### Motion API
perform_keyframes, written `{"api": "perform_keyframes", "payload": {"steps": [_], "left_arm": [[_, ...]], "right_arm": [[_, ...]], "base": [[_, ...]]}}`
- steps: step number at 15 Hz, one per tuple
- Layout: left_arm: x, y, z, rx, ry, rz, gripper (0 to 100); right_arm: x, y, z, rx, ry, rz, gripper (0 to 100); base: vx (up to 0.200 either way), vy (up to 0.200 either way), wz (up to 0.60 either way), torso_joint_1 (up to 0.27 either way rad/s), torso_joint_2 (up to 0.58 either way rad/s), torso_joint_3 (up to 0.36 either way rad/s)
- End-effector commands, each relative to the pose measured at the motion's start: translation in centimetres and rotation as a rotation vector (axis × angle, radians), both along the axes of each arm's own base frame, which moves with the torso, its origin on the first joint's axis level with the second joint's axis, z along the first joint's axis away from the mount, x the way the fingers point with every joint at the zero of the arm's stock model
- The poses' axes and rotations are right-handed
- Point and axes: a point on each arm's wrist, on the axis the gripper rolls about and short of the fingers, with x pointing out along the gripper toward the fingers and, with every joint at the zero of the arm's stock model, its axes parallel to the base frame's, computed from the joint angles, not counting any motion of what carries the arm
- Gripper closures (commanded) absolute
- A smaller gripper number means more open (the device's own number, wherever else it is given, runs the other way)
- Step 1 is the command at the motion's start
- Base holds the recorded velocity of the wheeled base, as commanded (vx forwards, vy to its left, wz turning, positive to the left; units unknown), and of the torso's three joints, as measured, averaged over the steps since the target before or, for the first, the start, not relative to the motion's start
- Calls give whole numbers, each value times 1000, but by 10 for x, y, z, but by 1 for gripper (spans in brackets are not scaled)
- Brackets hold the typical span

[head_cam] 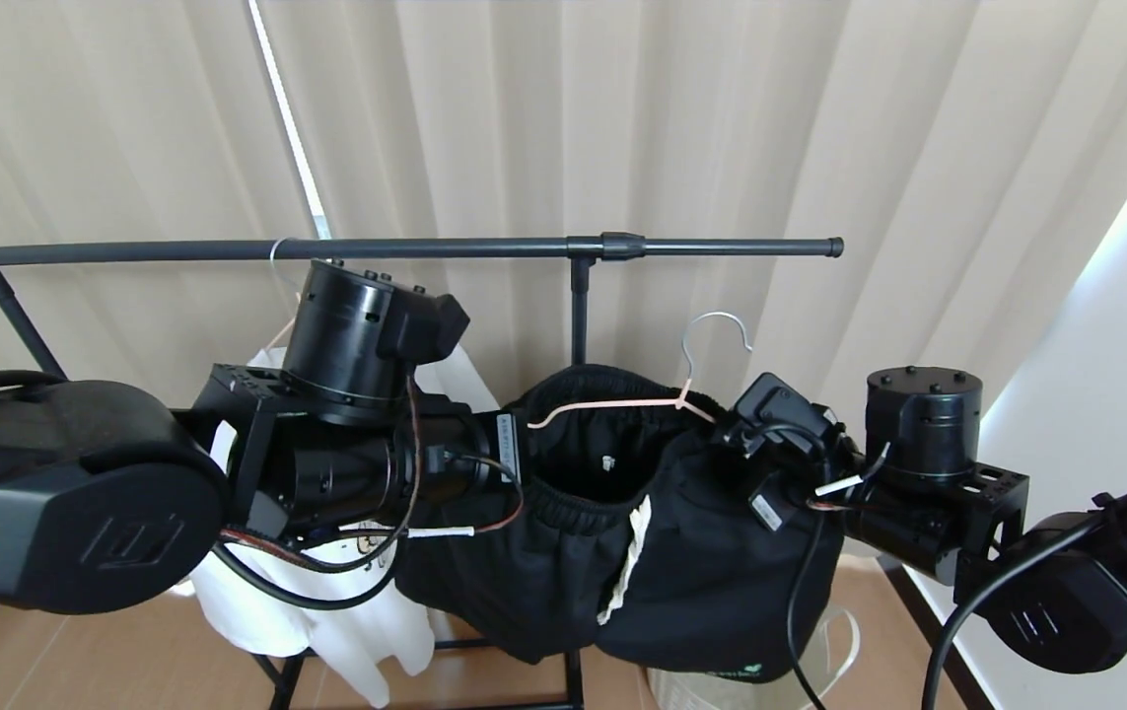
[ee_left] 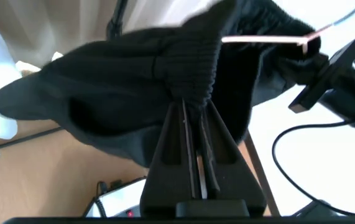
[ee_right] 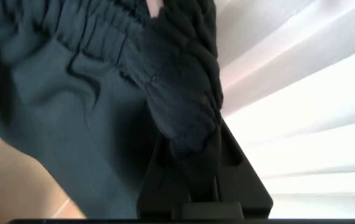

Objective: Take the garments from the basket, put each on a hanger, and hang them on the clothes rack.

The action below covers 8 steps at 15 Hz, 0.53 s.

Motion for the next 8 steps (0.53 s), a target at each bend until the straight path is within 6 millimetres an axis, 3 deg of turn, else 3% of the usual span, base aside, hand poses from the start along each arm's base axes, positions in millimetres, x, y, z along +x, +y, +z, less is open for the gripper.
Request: {"api": "perform_keyframes", "payload": {"steps": [1, 8], "left_arm": [[-1, -6, -7, 14, 18, -16, 100], [-17, -25, -11, -20, 54, -72, 100]], "right_arm": [[-1, 2, -1, -2, 0, 3, 100], [-6, 13, -1, -17, -8, -5, 100]], "base": [[0, 0, 0, 0, 0, 0], [0, 0, 0, 0, 0, 0]]}}
